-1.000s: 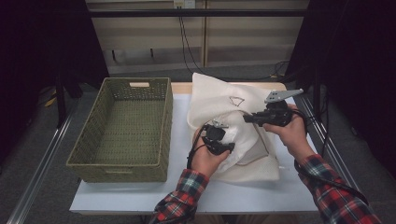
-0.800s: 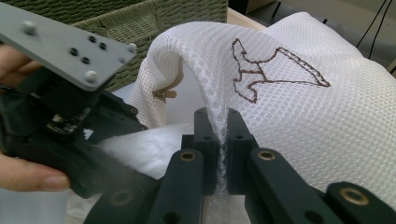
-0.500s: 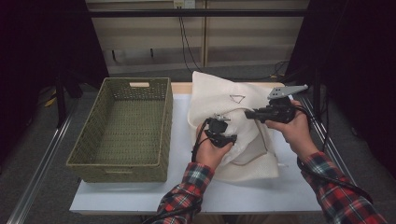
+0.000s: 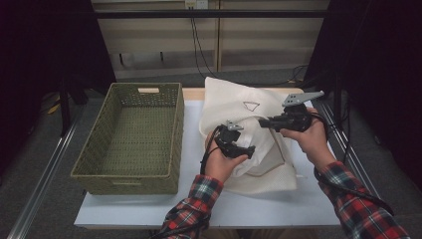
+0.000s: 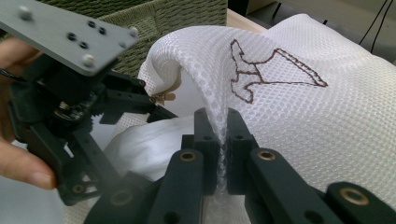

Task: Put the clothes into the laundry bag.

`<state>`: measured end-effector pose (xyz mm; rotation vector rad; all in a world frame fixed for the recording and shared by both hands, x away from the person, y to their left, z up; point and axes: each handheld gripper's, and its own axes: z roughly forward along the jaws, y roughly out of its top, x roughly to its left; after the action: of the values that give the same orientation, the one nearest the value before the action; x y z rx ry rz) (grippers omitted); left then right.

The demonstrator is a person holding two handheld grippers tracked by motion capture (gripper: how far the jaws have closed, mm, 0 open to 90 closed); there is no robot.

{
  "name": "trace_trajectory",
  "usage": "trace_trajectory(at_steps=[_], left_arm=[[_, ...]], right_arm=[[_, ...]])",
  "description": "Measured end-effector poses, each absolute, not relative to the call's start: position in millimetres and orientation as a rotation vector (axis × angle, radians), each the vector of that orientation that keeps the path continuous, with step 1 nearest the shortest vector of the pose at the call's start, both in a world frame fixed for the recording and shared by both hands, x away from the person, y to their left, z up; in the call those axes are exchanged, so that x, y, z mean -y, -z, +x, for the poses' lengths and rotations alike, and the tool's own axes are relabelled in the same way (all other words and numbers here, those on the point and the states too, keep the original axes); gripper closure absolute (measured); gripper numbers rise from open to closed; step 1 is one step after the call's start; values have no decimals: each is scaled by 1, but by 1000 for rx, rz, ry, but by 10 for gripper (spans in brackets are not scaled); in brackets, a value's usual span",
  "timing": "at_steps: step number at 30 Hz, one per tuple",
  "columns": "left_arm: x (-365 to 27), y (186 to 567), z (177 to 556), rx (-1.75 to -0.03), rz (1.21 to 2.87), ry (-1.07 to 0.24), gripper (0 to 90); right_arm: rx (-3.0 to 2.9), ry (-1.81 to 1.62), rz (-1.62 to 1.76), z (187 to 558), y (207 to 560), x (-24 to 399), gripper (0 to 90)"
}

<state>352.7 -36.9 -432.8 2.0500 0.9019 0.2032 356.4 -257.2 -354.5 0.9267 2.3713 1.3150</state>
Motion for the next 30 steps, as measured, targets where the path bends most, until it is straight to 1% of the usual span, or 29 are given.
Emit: trace_trajectory(at_steps=[2, 6, 14, 17, 22, 28, 30], left_arm=[[32, 429, 351, -895, 2064, -219, 178], [26, 426, 347, -888, 2076, -230, 154], [14, 426, 341, -900, 2074, -187, 148], [13, 426, 339, -888, 2081, -199, 148], [10, 430, 337, -894, 2062, -182, 148], [7, 438, 335, -899, 2103, -169, 158], [7, 443, 334, -922, 2082, -161, 166]], right_arm=[[-2375, -1312, 918, 358, 355, 256, 869], [-2377, -1305, 925, 359, 356, 254, 869], [-2381, -1302, 928, 360, 356, 252, 869], [-2380, -1303, 929, 360, 356, 251, 869], [-2379, -1297, 927, 360, 357, 251, 869], [-2378, -1294, 929, 359, 357, 252, 869], [-2375, -1296, 936, 359, 357, 252, 869]])
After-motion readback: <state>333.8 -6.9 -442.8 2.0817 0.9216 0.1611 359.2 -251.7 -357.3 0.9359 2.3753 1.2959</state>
